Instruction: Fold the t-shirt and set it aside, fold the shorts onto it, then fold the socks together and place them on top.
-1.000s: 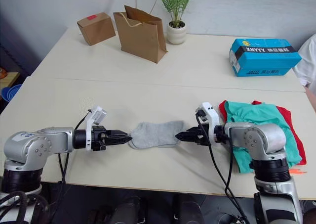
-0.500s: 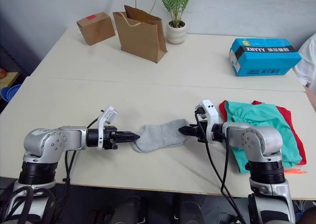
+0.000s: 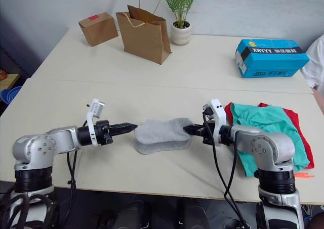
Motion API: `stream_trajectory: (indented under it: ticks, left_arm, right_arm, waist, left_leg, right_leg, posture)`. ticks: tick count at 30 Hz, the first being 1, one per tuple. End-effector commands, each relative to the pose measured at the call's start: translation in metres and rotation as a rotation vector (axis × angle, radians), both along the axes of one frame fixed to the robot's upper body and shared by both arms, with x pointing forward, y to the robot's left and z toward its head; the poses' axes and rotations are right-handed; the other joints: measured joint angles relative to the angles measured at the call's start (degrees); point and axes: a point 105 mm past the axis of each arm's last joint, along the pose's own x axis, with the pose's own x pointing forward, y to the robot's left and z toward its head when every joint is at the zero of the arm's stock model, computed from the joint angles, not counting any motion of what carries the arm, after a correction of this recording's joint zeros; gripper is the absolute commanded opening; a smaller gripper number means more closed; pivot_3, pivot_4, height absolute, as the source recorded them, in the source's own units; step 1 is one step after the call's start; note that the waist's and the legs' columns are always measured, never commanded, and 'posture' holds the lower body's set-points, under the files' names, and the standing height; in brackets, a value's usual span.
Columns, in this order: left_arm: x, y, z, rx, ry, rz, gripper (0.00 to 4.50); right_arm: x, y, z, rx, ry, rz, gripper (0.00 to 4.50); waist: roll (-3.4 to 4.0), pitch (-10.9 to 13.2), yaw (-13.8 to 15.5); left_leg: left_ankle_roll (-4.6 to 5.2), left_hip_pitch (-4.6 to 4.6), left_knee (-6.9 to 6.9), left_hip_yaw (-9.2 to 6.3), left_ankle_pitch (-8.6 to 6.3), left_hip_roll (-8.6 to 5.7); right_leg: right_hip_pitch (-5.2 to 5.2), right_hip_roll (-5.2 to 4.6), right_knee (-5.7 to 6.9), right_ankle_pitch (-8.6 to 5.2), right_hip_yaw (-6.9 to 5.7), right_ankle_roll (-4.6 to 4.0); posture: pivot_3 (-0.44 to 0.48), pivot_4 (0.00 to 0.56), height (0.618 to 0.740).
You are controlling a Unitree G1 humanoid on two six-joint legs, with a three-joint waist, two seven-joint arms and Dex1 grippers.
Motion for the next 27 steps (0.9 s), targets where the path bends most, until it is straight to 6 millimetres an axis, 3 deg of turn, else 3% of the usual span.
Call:
stream_trajectory:
  ticks: [1, 9, 19, 27]
  left_arm:
    - [-0.004, 0.007, 0.014, -0.034, -0.009, -0.012, 0.00]
    - [-0.006, 0.017, -0.005, 0.066, 0.040, 0.014, 0.00]
    - [-0.006, 0.024, -0.033, 0.147, 0.086, 0.055, 0.00]
    - [-0.002, 0.025, -0.034, 0.136, 0.062, 0.084, 0.00]
  right_arm:
    - [0.000, 0.001, 0.025, 0.062, -0.070, 0.009, 0.01]
    - [-0.004, 0.006, 0.010, 0.040, -0.050, 0.000, 0.01]
    - [-0.009, 0.013, -0.027, -0.014, -0.050, -0.040, 0.01]
    - [-0.008, 0.018, -0.029, -0.002, -0.084, -0.017, 0.01]
  waist:
    - [0.00, 0.0, 0.0]
    - [0.00, 0.0, -0.2]
    - [0.00, 0.0, -0.9]
    - [0.00, 0.0, -1.2]
  left_leg:
    - [0.00, 0.00, 0.00, 0.00, 0.00, 0.00]
    - [-0.01, -0.02, -0.05, 0.00, 0.00, 0.00]
    - [-0.03, -0.06, -0.09, 0.00, 0.00, 0.00]
    - [-0.03, -0.09, -0.10, -0.02, 0.00, 0.02]
  right_leg:
    - [0.00, 0.00, 0.00, 0.00, 0.01, 0.00]
    - [-0.02, 0.00, -0.05, 0.00, 0.01, 0.00]
    - [-0.08, 0.00, -0.06, 0.00, 0.01, 0.00]
    - [-0.11, 0.01, -0.06, 0.00, 0.00, 0.00]
  posture:
    - [0.000, 0.150, 0.740]
    - [0.000, 0.150, 0.740]
    - [0.000, 0.150, 0.740]
    - [0.000, 0.150, 0.740]
